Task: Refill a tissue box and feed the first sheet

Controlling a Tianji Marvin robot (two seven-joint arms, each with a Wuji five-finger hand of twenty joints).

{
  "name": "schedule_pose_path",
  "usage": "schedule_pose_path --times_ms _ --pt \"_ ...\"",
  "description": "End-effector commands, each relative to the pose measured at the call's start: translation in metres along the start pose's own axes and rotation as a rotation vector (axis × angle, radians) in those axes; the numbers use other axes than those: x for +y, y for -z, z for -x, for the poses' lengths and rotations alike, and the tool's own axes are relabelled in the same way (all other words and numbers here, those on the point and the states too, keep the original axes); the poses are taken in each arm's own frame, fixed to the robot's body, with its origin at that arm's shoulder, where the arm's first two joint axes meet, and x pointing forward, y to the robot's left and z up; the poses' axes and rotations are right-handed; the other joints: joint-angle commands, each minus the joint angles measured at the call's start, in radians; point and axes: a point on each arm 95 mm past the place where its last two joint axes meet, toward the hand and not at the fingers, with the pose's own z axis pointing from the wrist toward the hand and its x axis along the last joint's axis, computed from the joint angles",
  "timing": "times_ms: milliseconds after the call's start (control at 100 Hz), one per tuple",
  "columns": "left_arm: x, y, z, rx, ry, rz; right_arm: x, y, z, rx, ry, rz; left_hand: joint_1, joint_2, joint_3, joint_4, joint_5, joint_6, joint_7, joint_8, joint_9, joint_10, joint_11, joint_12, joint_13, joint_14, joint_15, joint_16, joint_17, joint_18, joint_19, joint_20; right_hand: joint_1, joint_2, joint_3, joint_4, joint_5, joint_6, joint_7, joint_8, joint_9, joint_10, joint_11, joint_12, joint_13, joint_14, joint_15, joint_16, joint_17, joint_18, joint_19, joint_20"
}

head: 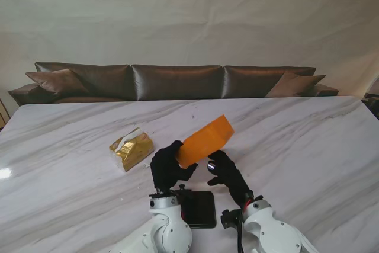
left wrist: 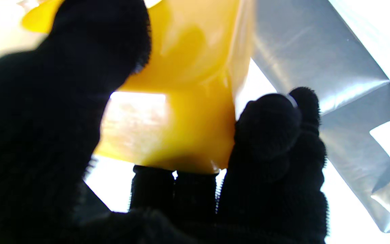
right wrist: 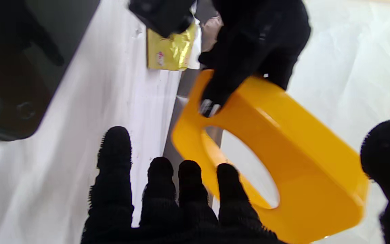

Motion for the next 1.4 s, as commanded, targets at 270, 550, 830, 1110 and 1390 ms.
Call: schedule_pose_path --times_ms 270,550,830,1110,1390 --pt "-0.018 -0.035 0.003 0.024 -0.064 0.023 0.014 0.011 0.007 -0.074 0.056 0.036 0.072 0.153 0.320 0.131 0.020 -0.021 0.070 -0.005 0.085 0.005 0.030 0.026 0.049 0.002 0.038 -0.015 0.042 -0.141 2.084 0.019 0.019 -0.014 0.000 -0.005 -0.006 0.087 0.061 0.005 -0.013 0.044 0.017 -0.002 0.003 0.008 -0.003 -0.009 0.020 -0.026 -0.007 0.034" --pt "-0.032 -0.048 0.024 0.111 -0.320 0.180 0.024 0.017 -0.004 -0.081 0.120 0.068 0.044 0.174 0.335 0.167 0.001 -0.038 0.082 0.011 0.074 -0.013 0.059 0.030 0.050 -0.024 0.070 -0.010 0.047 -0.191 2.107 0.016 0.044 -0.024 -0.002 -0.008 0.017 0.088 0.089 0.016 0.003 0.047 0.027 0.003 0.016 0.012 0.005 -0.005 0.030 -0.025 0.006 0.035" --pt "-0.027 -0.056 0.027 0.157 -0.468 0.289 0.033 0.021 -0.013 -0.069 0.192 0.096 0.020 0.184 0.342 0.187 -0.012 -0.049 0.088 0.024 0.071 -0.024 0.086 0.015 0.051 -0.042 0.113 -0.006 0.053 -0.246 2.148 0.010 0.054 -0.029 -0.003 -0.009 0.025 0.090 0.104 0.023 0.008 0.052 0.033 0.006 0.021 0.013 0.009 -0.002 0.034 -0.028 0.014 0.031" --pt "-0.017 -0.059 0.027 0.199 -0.592 0.403 0.040 0.026 -0.016 -0.064 0.220 0.125 0.006 0.189 0.309 0.168 -0.022 -0.079 0.079 0.029 0.069 -0.044 0.088 0.004 0.051 -0.064 0.122 -0.012 0.055 -0.283 2.155 0.000 0.065 -0.035 -0.004 -0.010 0.033 0.092 0.113 0.028 0.016 0.055 0.039 0.009 0.027 0.018 0.012 0.000 0.039 -0.028 0.020 0.025" --pt "-0.003 -0.057 0.037 0.214 -0.649 0.437 0.043 0.027 -0.011 -0.067 0.221 0.128 -0.010 0.206 0.287 0.157 -0.034 -0.096 0.075 0.035 0.058 -0.057 0.092 0.003 0.051 -0.071 0.129 -0.015 0.056 -0.307 2.158 -0.007 0.072 -0.038 -0.005 -0.012 0.039 0.094 0.118 0.032 0.019 0.056 0.040 0.010 0.030 0.019 0.014 0.001 0.040 -0.027 0.025 0.019"
